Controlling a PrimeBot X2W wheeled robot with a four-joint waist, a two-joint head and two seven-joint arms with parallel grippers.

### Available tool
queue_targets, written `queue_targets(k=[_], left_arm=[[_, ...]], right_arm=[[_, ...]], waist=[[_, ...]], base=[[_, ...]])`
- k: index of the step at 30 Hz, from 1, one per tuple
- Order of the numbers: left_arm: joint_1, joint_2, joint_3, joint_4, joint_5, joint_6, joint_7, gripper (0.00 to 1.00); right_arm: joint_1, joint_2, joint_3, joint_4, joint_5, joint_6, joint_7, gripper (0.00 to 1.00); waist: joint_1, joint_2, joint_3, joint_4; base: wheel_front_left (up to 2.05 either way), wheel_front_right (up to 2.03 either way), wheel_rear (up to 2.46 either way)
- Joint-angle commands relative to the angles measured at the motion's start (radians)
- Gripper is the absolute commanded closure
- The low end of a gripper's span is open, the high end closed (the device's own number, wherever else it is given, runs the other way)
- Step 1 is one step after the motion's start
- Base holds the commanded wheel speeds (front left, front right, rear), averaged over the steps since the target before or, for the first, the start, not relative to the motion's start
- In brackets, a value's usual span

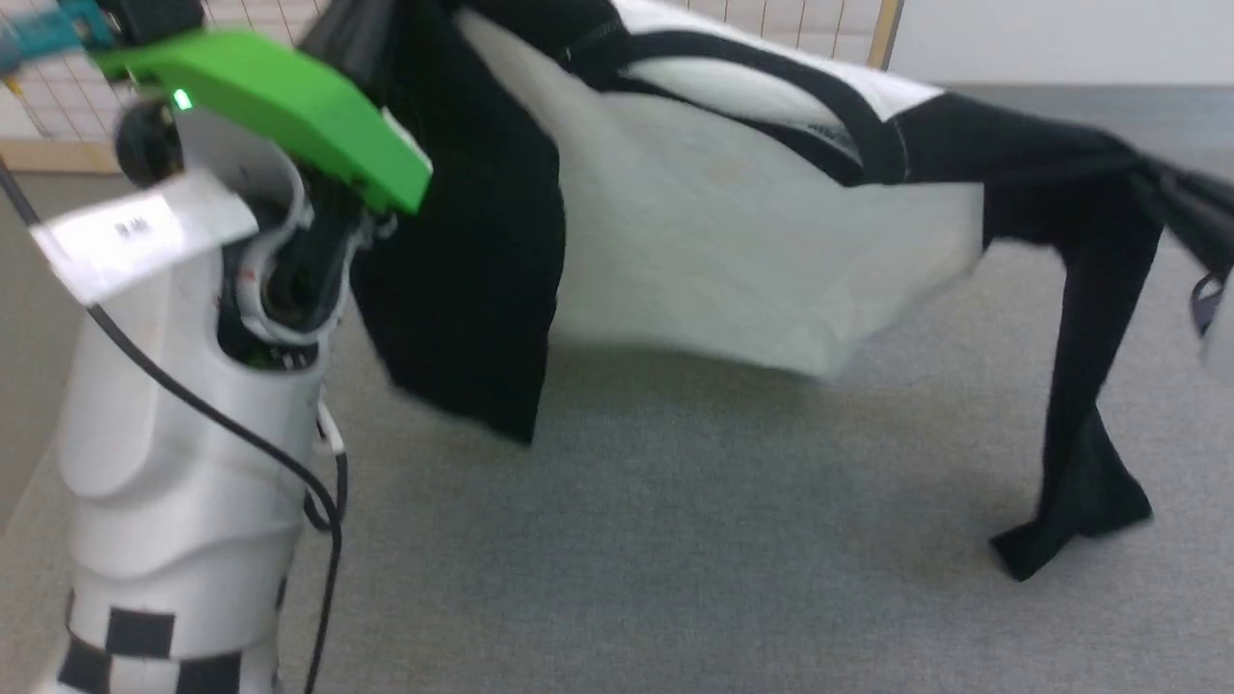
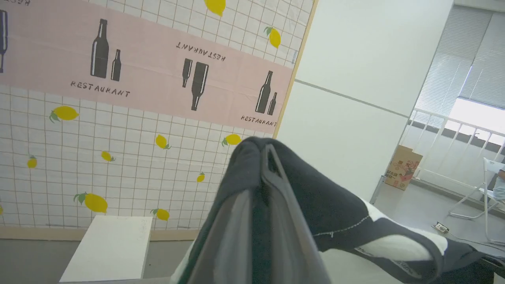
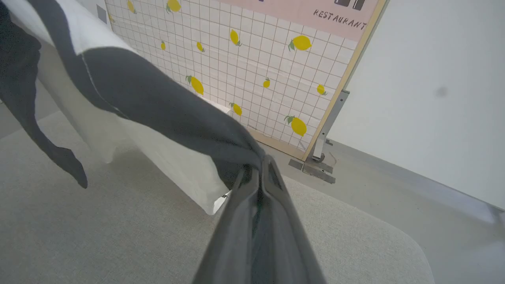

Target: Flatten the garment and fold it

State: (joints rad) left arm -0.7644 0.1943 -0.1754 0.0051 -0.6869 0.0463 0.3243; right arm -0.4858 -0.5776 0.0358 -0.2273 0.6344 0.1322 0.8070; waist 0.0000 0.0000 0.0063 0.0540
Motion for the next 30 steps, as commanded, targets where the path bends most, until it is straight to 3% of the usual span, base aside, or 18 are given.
queue_targets(k=[1,12,22,30], left_arm=[[-0.039,0.01,0.002,0.001,0.018,0.004,0.005,1.0],[-0.216,0.061,0.008,0.169,0.041,0.004,0.053,1.0],[-0.454,0.117,-0.051,0.396,0.121,-0.016,0.115,1.0],[-0.694,0.156,-0.068,0.522,0.21,-0.012,0.034,1.0]], right_arm=[[-0.034,-0.008,-0.001,0.004,0.025,-0.002,-0.006,1.0],[-0.25,-0.015,0.061,0.099,0.05,-0.002,0.006,1.0],[-0.578,0.016,0.182,0.257,-0.037,-0.002,0.007,1.0],[-0.894,0.056,0.26,0.447,-0.17,-0.002,-0.121,1.0]], waist=[[0.0,0.0,-0.036,-0.003],[0.0,0.0,-0.018,-0.023],[0.0,0.0,0.206,-0.048],[0.0,0.0,0.396,-0.096]], base=[[0.0,0.0,0.0],[0.0,0.0,0.0],[0.0,0.0,0.0],[0.0,0.0,0.0]])
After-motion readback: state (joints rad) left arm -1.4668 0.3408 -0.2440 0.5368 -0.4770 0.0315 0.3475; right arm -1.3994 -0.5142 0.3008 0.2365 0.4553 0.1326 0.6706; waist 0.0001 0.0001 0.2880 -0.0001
